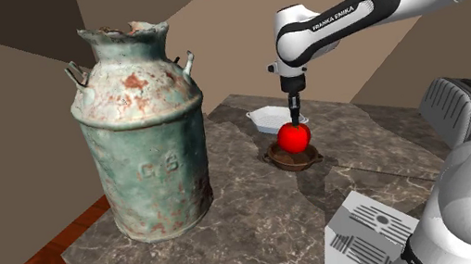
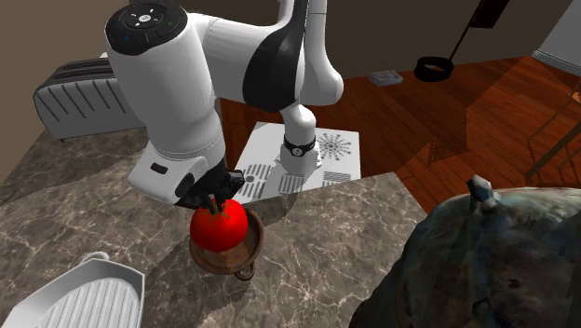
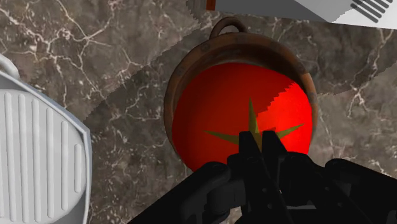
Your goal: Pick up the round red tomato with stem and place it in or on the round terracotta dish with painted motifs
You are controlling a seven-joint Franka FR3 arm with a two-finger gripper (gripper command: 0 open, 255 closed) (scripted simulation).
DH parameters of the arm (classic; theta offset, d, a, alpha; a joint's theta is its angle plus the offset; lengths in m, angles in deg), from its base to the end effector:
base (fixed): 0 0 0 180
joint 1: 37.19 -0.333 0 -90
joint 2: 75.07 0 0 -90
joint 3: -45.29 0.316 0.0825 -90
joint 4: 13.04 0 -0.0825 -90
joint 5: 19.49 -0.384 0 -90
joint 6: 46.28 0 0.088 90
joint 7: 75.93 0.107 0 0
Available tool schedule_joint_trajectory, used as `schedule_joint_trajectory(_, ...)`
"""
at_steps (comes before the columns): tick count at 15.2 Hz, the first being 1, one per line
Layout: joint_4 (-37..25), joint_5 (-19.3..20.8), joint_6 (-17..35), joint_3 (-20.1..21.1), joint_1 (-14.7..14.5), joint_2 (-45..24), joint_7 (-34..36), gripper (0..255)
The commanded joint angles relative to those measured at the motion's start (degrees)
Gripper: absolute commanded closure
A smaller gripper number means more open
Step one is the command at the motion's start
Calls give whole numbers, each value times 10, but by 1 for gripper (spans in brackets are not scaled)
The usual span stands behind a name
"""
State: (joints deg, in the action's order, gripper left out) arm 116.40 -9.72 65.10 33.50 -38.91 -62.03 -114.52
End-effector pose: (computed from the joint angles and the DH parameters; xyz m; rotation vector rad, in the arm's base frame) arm 0.4593 -0.0961 0.4464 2.9464 0.8705 -0.1960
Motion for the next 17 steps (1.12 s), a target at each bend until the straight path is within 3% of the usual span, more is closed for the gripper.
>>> schedule_joint_trajectory(1, 0, 0, 0, 0, 0, 0, 0, 255)
schedule_joint_trajectory(2, 0, 0, 0, 0, 0, 0, 0, 0)
schedule_joint_trajectory(7, 0, 0, 0, 0, 0, 0, 0, 0)
schedule_joint_trajectory(11, -64, -5, -74, 7, -4, 9, -1, 0)
schedule_joint_trajectory(17, -64, -5, -74, 7, -4, 9, -1, 0)
